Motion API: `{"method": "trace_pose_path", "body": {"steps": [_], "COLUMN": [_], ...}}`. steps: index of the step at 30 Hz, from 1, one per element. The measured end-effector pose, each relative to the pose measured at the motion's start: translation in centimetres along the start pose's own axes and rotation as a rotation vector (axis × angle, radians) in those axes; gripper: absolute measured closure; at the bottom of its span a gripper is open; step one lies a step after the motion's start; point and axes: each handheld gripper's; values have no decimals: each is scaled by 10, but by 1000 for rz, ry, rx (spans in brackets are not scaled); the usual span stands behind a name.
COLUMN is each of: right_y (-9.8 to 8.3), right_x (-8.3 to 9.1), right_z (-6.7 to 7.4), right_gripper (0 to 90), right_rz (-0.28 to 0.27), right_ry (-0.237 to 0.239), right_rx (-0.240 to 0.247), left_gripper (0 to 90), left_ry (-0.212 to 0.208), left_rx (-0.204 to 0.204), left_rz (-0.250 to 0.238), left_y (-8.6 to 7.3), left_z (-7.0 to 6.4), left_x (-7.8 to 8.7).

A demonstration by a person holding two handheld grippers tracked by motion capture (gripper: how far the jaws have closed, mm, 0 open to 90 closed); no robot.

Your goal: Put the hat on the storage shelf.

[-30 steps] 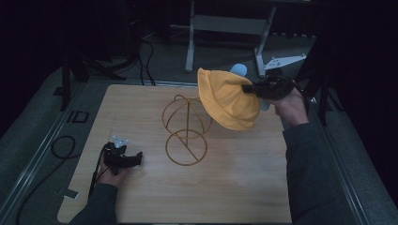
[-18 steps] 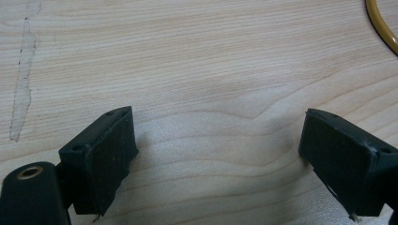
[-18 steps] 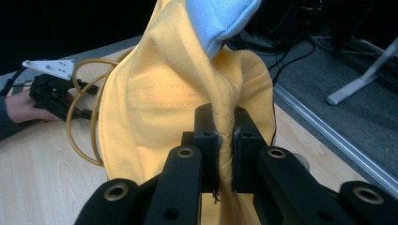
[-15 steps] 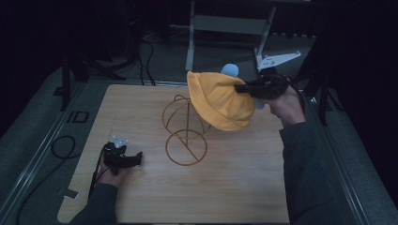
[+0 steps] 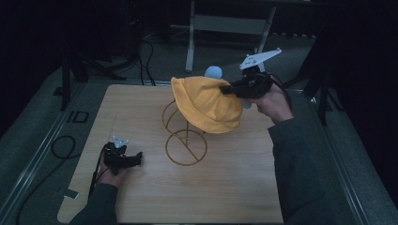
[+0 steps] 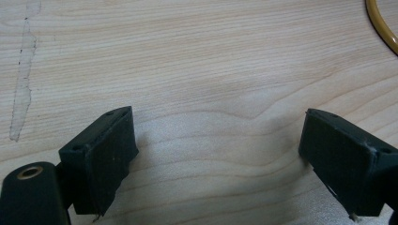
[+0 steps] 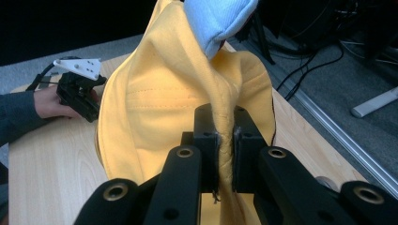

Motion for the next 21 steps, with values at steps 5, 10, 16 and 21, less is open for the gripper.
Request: {"method": "trace_pose_path", "body": {"steps": [5, 10, 16, 21], "right_y": [14, 30, 49, 58], "right_x": [-19, -36, -57, -73], "right_z": [5, 17, 39, 51], "right_gripper": [823, 811, 791, 792], "right_rz": [25, 69, 122, 163], "right_ry": [16, 19, 4, 9], "right_rx": [8, 47, 129, 168], "left_gripper": [115, 115, 115, 115], "left_ry": [1, 0, 0, 2], "left_rx": [2, 2, 3, -2], "left_rz": [-2, -2, -3, -2], "left_y": [0, 0, 0, 0], "left_z": [0, 0, 0, 0], "left_x": [0, 0, 0, 0]}}
Point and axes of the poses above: each handheld gripper's, and its own axes: x roughly backward along the jaws, y roughly out of its top, z roughly to its left, and after that the axes turned 1 degree about -x, right-handed
